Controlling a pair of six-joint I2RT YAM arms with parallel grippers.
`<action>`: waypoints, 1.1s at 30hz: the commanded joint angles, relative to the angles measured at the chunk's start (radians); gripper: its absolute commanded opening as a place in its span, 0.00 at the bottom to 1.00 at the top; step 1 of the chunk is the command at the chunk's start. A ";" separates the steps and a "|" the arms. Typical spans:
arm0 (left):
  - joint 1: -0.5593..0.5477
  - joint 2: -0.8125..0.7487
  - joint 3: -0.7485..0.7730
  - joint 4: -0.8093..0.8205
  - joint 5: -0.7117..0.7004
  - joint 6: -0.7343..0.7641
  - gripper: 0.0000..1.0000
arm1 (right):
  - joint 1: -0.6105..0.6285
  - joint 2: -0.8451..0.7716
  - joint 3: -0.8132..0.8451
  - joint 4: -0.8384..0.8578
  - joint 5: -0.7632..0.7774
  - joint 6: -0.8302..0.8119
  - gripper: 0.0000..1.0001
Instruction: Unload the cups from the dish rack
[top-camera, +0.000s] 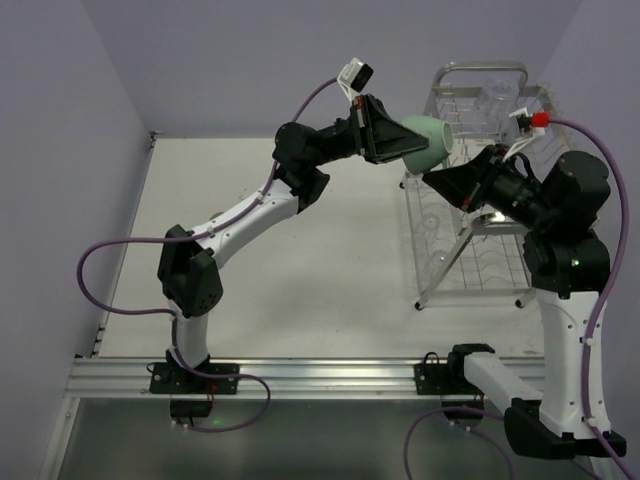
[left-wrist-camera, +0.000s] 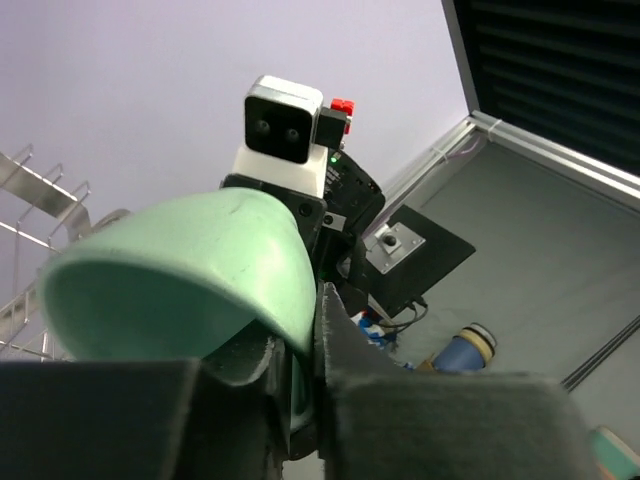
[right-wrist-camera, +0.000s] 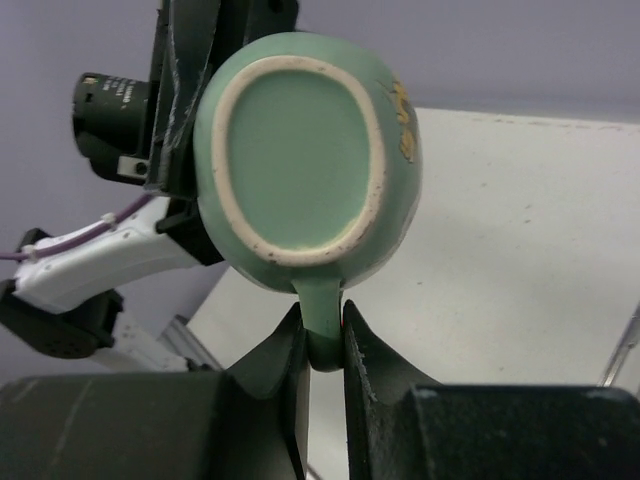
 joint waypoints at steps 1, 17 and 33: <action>-0.006 -0.029 0.008 0.002 -0.020 0.018 0.00 | 0.005 -0.003 -0.002 0.041 0.012 -0.003 0.00; 0.187 -0.297 -0.203 -0.383 0.084 0.359 0.00 | 0.003 -0.083 0.078 -0.047 0.305 0.009 0.99; 0.325 -0.319 -0.105 -1.847 -0.717 1.357 0.00 | 0.005 0.023 0.225 -0.194 0.506 -0.129 0.99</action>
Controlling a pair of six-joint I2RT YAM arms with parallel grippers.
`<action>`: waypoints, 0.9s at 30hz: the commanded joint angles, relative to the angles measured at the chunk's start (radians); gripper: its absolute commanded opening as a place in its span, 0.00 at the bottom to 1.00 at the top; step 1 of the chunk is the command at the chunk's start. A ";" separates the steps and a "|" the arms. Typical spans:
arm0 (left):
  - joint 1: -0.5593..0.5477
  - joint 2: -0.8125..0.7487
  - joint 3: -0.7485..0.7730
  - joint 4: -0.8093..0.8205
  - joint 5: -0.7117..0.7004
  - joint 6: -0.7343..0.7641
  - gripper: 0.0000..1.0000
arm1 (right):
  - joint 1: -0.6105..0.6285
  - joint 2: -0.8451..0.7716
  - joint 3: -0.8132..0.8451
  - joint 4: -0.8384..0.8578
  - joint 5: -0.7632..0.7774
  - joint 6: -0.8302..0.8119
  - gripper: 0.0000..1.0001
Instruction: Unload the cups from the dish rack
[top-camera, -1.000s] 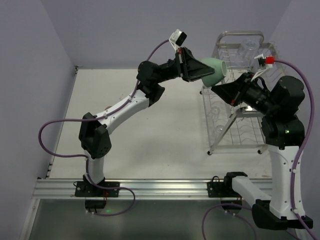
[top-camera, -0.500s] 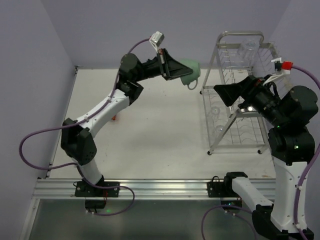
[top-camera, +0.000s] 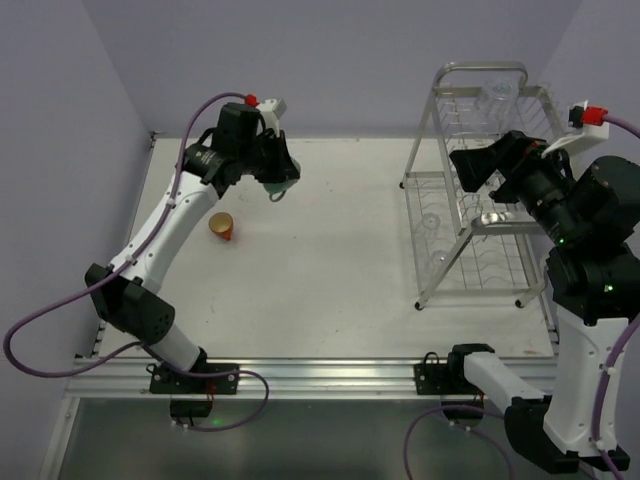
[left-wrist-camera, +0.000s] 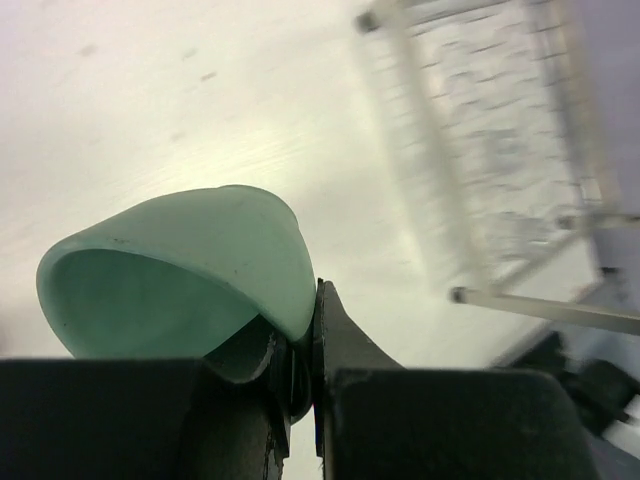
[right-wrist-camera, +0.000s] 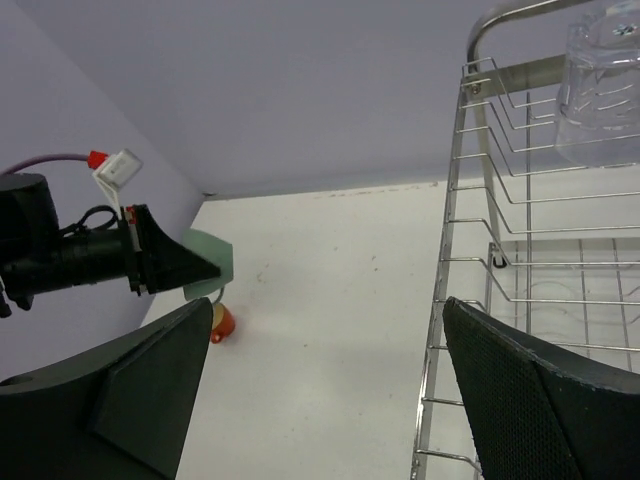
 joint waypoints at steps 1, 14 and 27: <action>0.001 0.043 -0.014 -0.259 -0.388 0.191 0.00 | 0.002 0.005 -0.022 0.010 0.012 -0.028 0.99; 0.003 0.298 -0.177 -0.209 -0.578 0.166 0.00 | 0.001 -0.001 -0.042 0.020 -0.030 -0.064 0.99; 0.003 0.460 -0.088 -0.212 -0.621 0.143 0.00 | 0.002 -0.010 -0.056 0.004 -0.002 -0.111 0.99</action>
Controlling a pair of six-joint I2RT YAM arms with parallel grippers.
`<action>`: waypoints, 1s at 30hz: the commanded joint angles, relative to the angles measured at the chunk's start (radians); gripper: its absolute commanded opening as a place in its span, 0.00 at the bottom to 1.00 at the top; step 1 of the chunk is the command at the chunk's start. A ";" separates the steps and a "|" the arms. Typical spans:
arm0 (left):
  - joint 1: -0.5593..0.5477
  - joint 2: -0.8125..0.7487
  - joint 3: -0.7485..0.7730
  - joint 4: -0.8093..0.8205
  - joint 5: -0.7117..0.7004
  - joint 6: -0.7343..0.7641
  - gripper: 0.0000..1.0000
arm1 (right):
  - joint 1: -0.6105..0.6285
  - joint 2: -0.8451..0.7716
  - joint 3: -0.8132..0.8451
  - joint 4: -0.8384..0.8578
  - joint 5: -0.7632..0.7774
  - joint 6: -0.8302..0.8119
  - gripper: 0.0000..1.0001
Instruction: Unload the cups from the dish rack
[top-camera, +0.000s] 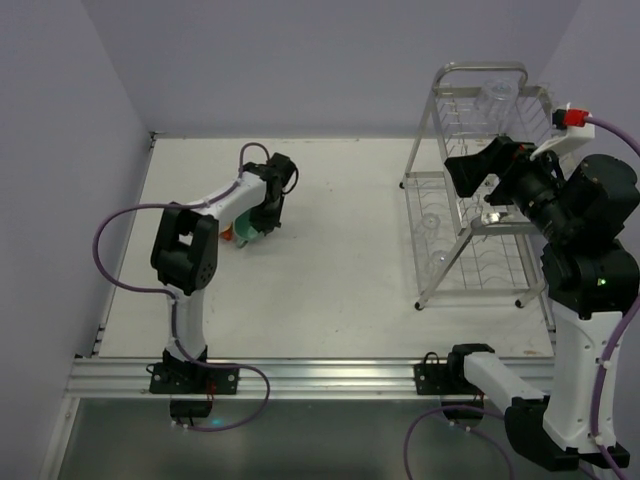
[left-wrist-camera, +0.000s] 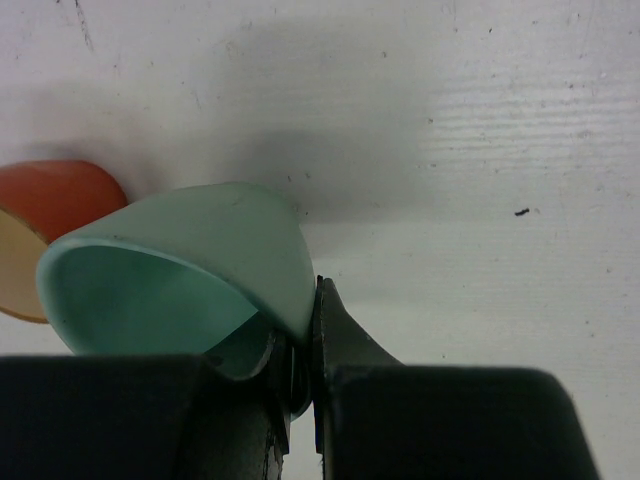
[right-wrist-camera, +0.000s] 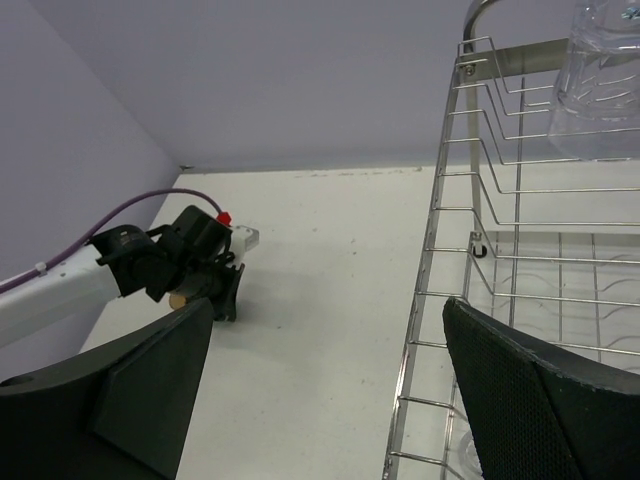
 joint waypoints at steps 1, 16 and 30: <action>0.002 0.029 0.049 0.020 -0.049 -0.008 0.00 | 0.002 -0.006 0.004 0.009 0.011 -0.025 0.99; 0.002 0.106 0.124 -0.012 -0.062 -0.006 0.05 | 0.001 0.096 0.090 0.030 0.126 -0.070 0.99; 0.014 0.041 0.092 0.009 -0.103 -0.028 0.49 | 0.002 0.319 0.210 0.006 0.330 -0.151 0.99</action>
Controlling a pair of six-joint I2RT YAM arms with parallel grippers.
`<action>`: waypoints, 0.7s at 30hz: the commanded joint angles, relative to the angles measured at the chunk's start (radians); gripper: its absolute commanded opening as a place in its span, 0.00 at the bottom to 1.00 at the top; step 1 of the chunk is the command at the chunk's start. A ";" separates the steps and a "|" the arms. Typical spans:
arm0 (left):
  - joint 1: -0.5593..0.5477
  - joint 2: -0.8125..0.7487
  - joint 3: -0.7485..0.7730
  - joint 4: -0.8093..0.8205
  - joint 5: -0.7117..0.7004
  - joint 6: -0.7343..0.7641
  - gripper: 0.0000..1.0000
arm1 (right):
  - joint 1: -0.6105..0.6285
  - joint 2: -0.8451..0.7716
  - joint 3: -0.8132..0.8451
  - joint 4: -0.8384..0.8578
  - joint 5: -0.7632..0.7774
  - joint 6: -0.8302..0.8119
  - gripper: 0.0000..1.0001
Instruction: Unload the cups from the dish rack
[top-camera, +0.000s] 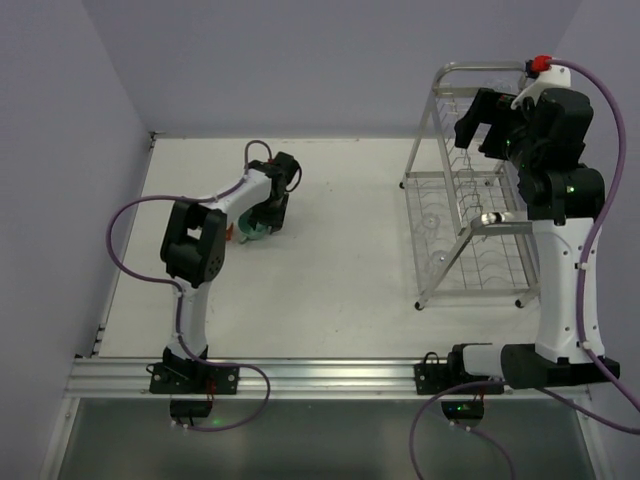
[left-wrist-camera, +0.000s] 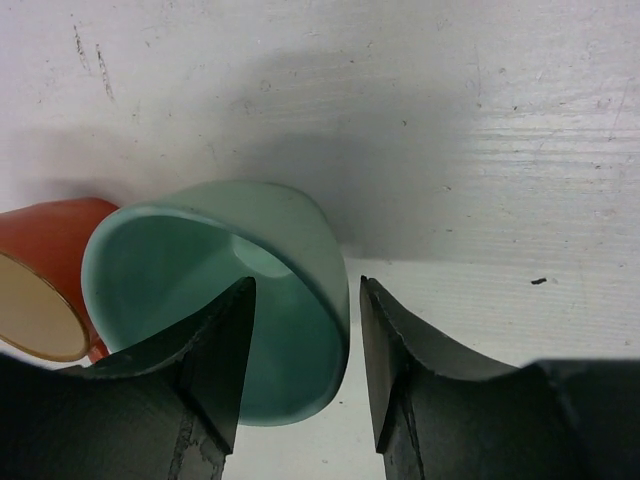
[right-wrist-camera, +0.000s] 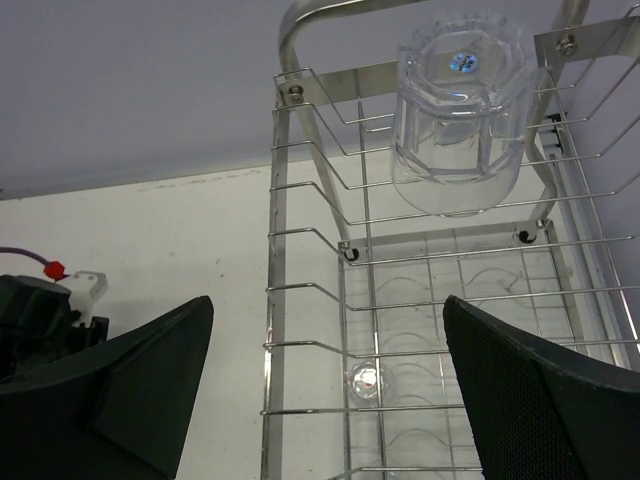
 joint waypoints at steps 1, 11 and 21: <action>0.011 -0.076 -0.013 0.021 -0.050 -0.023 0.50 | 0.002 0.015 0.041 0.022 0.059 -0.033 0.99; 0.011 -0.264 -0.011 0.036 -0.020 -0.048 0.54 | 0.002 0.062 0.056 0.074 0.153 -0.031 0.99; 0.011 -0.468 0.005 0.154 0.200 -0.071 0.58 | 0.001 0.145 0.120 0.121 0.280 -0.047 0.99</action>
